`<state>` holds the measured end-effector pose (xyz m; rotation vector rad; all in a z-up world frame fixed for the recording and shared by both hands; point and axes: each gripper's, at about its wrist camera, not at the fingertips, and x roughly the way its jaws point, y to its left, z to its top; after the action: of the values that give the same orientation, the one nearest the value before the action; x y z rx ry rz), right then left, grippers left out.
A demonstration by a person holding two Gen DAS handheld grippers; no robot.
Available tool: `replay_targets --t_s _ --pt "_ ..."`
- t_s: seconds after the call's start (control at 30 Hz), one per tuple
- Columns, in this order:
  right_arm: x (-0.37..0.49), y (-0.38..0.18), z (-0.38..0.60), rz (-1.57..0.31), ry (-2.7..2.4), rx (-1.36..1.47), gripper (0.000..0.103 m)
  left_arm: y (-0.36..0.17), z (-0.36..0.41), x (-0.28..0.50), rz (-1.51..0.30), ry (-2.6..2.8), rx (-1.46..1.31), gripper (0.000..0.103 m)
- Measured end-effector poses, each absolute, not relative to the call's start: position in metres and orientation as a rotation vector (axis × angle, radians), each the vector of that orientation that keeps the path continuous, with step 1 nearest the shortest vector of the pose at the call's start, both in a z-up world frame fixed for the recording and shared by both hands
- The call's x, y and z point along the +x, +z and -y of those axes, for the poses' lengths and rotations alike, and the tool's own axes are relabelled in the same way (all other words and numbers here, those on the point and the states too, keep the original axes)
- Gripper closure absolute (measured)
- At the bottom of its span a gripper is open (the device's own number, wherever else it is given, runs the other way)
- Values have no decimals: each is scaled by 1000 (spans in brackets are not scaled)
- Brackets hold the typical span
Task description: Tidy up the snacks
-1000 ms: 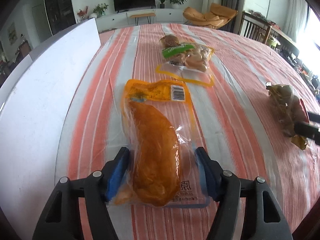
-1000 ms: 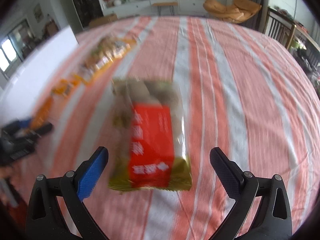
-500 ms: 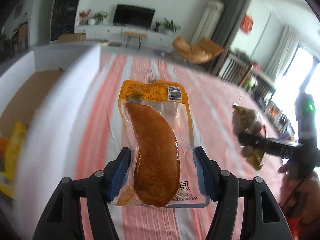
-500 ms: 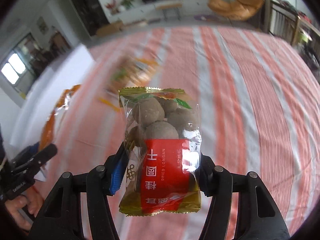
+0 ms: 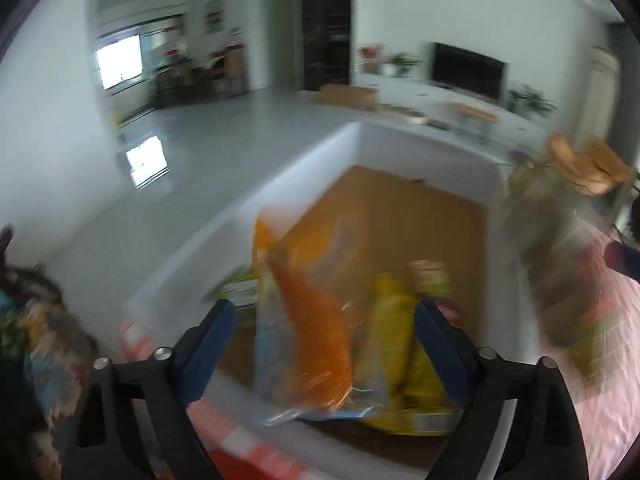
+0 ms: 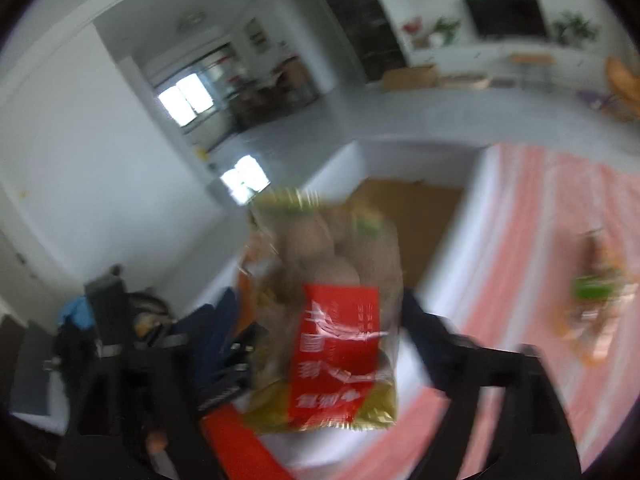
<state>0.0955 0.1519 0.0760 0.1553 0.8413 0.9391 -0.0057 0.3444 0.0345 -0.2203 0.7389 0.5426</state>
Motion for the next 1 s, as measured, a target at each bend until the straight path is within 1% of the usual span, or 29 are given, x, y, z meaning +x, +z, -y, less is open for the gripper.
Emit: replay_targets --t_s 0.1,0.2,0.27,0.4,0.47,0.6,0.7,0.8,0.9,1.0 --pt "88 62 -147 -828 935 160 8 29 -361 -19 -706 606 -266 9" --pt "79 39 -109 -763 817 44 6 31 -359 -21 -662 576 -327 9" --pt "78 10 -71 -751 697 -53 6 36 -345 -20 -632 507 -346 9" --pt "88 -64 33 -838 390 -209 6 58 -280 -6 -582 297 -289 9" --pt "85 -81 80 -863 289 -207 6 70 -241 -2 -561 175 -250 3" --pt "70 -94 169 -868 115 -136 6 75 -156 8 -565 -84 -225 0" --pt "69 -96 200 -866 34 -81 6 47 -96 25 -685 -263 -205 0" --pt "65 -98 212 -890 10 -11 6 0 -59 39 -814 -287 -174 0" --pt "63 -97 213 -903 23 -18 6 -37 -57 44 -878 -232 -146 0" --pt "56 -97 210 -916 18 -13 3 -55 -72 48 -898 -162 -127 0"
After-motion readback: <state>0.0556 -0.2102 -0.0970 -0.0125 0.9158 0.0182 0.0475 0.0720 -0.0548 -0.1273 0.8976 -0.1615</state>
